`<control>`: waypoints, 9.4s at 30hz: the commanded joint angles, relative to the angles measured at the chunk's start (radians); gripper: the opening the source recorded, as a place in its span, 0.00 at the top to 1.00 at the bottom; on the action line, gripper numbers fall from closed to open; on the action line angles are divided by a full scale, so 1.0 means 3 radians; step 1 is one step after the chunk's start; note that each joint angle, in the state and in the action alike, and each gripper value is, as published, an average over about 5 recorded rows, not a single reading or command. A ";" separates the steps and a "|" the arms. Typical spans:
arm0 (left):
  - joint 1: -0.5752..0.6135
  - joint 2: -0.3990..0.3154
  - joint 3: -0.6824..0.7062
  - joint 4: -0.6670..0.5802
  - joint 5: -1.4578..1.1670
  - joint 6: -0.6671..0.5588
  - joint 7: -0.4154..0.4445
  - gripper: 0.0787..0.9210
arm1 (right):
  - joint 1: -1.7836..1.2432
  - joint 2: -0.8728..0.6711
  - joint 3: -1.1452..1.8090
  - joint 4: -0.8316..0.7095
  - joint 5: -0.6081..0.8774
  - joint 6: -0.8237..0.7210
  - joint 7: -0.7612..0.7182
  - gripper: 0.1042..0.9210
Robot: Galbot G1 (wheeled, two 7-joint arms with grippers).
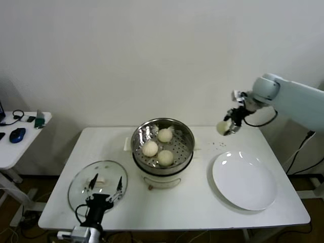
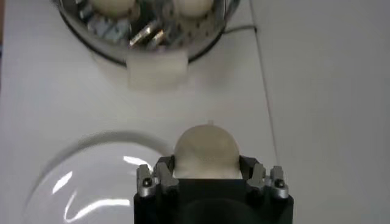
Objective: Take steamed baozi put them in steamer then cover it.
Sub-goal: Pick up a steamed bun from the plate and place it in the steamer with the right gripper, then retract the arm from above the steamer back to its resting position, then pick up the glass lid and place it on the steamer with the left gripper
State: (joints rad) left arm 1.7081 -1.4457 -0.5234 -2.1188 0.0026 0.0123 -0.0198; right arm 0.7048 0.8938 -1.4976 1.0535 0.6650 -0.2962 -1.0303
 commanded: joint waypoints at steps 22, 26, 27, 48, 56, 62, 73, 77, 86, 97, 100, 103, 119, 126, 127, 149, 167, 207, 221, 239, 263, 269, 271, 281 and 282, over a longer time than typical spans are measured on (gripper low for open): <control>0.0001 0.0080 -0.0071 0.0027 -0.0122 -0.0052 0.0017 0.12 | -0.0240 0.1501 -0.0591 -0.0375 0.0648 -0.0208 0.0151 0.29; -0.0011 0.0080 -0.0074 0.0036 -0.0133 -0.0050 0.0016 0.12 | -0.0306 0.1528 -0.0591 -0.0459 0.0540 -0.0175 0.0140 0.29; -0.0015 0.0078 -0.0072 0.0039 -0.0133 -0.0049 0.0016 0.12 | -0.0322 0.1533 -0.0591 -0.0474 0.0517 -0.0170 0.0138 0.29; 0.0017 0.0092 -0.0098 0.0028 -0.0132 -0.0068 0.0011 0.12 | -0.0213 0.1357 -0.0401 -0.0274 0.0311 -0.0197 0.0170 0.12; -0.0010 0.0103 -0.0103 0.0051 -0.0061 -0.0079 0.0007 0.12 | 0.0101 0.0807 -0.0050 0.0225 0.0325 -0.0164 0.0192 0.12; -0.0066 0.0105 -0.0108 0.0114 0.0110 -0.0121 0.0003 0.12 | -0.0034 0.0153 0.0415 0.0569 0.0243 0.0218 0.0730 0.12; -0.0174 0.0069 -0.0100 0.0146 0.0296 -0.0105 -0.0007 0.12 | -0.1595 -0.0788 0.2161 0.1150 0.0271 0.1072 0.2127 0.12; -0.0175 0.0067 -0.0111 0.0134 0.0420 -0.0101 -0.0011 0.12 | -0.2216 -0.0953 0.2810 0.1263 0.0218 0.1312 0.2429 0.12; -0.0128 0.0109 -0.0145 0.0015 0.0807 -0.0023 -0.0002 0.12 | -0.3925 -0.1001 0.4533 0.1683 0.0242 0.1379 0.2968 0.12; -0.0201 0.0320 -0.0294 0.0023 0.3113 0.0377 -0.0005 0.12 | -0.6008 -0.0188 0.6598 0.2149 -0.0250 0.1214 0.2951 0.12; -0.0174 0.0417 -0.0309 0.0068 0.3860 0.0499 0.0085 0.12 | -0.6310 0.0034 0.6904 0.2232 -0.0503 0.1206 0.2934 0.12; -0.0158 0.0477 -0.0297 0.0162 0.4340 0.0554 0.0130 0.12 | -0.6536 0.0254 0.7086 0.2278 -0.0670 0.1230 0.2912 0.12; -0.0584 0.0348 -0.0164 0.1153 0.5094 0.0353 -0.0050 0.12 | -0.6973 0.0559 0.7418 0.2106 -0.0826 0.1381 0.2789 0.12; -0.0773 0.0334 -0.0172 0.1445 0.5014 0.0304 -0.0116 0.12 | -0.6957 0.0619 0.7445 0.2078 -0.0896 0.1394 0.2809 0.12; -0.0794 0.0332 -0.0170 0.1474 0.5007 0.0297 -0.0125 0.12 | -0.6953 0.0627 0.7446 0.2076 -0.0904 0.1396 0.2809 0.12; -0.1298 0.0331 -0.0197 0.2012 0.4765 0.0215 -0.0504 0.12 | -0.6922 0.0752 0.7399 0.2083 -0.1104 0.1391 0.2784 0.12; -0.1240 0.0323 -0.0183 0.1968 0.4603 0.0171 -0.0440 0.50 | -0.6911 0.0841 0.7361 0.2081 -0.1232 0.1401 0.2747 0.12; -0.0816 0.1343 0.0096 -0.0165 0.4093 0.1984 -0.0126 0.92 | -0.6345 0.0621 0.7005 0.1743 -0.1354 0.1345 0.2834 0.12; -0.2476 0.1244 0.1819 0.0101 0.4697 0.2487 0.1109 0.92 | -0.6281 0.0575 0.7016 0.1578 -0.1443 0.1337 0.2874 0.12; -0.3006 0.0150 0.2485 0.0931 0.5030 0.2577 0.1310 0.92 | -0.6464 0.0544 0.7292 0.1495 -0.1446 0.1408 0.2842 0.12; -0.3077 -0.0261 0.2356 0.1667 0.5004 0.2577 0.1073 0.92 | -0.6511 0.0626 0.7344 0.1426 -0.1519 0.1476 0.2807 0.12; -0.3101 -0.0204 0.2302 0.1735 0.4988 0.2577 0.1044 0.92 | -0.6527 0.0646 0.7354 0.1411 -0.1529 0.1490 0.2790 0.12; -0.3095 -0.0187 0.2290 0.1736 0.4982 0.2577 0.1040 0.92 | -0.6525 0.0647 0.7353 0.1405 -0.1532 0.1490 0.2786 0.12; -0.3079 -0.0172 0.2296 0.1752 0.4961 0.2577 0.0989 0.92 | -0.6496 0.0654 0.7335 0.1398 -0.1543 0.1489 0.2783 0.12; -0.3082 -0.0168 0.2298 0.1756 0.4959 0.2577 0.0983 0.92 | -0.6492 0.0656 0.7334 0.1394 -0.1544 0.1490 0.2782 0.12</control>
State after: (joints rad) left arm 0.7878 -1.4928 0.1655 -1.6122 1.4951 0.7364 0.2845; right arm -1.2447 1.0891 0.7030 1.4733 0.2032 0.1499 -0.1951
